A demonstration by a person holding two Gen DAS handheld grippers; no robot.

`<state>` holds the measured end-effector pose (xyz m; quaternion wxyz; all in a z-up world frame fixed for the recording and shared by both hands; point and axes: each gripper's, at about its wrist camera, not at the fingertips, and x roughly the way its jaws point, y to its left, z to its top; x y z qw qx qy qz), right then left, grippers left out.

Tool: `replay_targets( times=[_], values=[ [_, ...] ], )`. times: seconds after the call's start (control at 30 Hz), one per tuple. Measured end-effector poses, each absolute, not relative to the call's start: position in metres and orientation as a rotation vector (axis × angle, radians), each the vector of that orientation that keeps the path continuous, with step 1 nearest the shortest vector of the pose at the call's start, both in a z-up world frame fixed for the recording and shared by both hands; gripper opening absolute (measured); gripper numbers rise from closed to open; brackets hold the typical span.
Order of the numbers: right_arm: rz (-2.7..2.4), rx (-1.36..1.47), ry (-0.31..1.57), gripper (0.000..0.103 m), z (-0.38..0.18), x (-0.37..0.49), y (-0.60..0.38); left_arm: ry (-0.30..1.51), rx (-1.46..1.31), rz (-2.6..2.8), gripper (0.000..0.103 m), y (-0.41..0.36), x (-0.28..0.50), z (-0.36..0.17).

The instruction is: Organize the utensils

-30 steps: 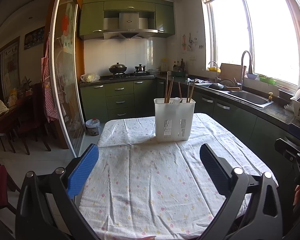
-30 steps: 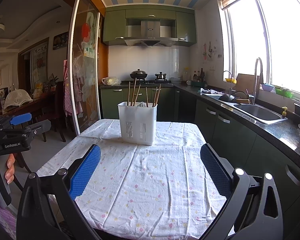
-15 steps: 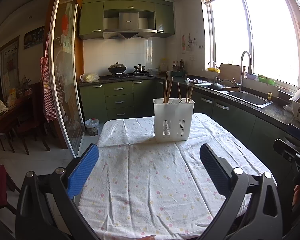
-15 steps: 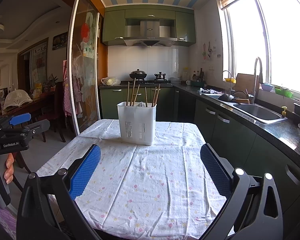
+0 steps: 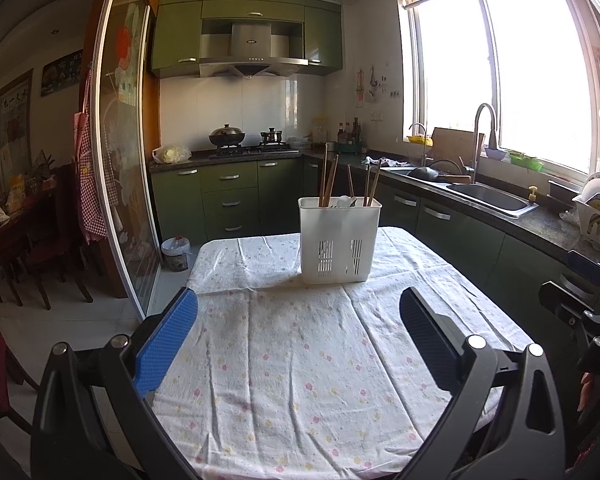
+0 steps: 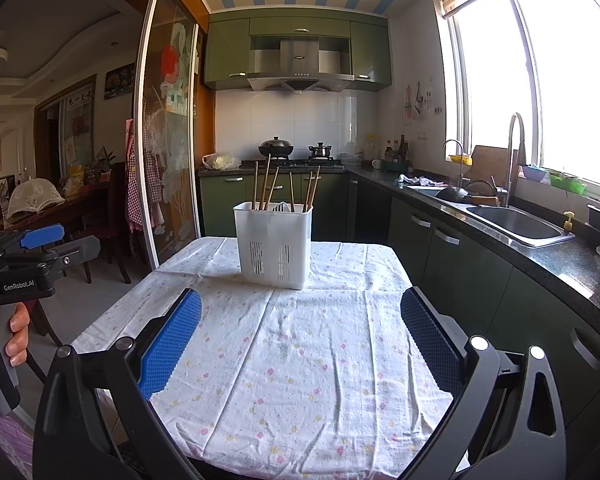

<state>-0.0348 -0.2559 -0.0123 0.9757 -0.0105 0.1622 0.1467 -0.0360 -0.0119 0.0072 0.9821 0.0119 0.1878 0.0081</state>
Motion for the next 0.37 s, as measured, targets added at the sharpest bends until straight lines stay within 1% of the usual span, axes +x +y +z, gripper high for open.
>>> replay_targets(
  times=[0.37],
  values=[
    [0.296,-0.021,0.328,0.098,-0.0122,-0.0343,-0.2562,0.436,-0.004,0.009,0.096,-0.0054,-0.0283,0.0061]
  ],
)
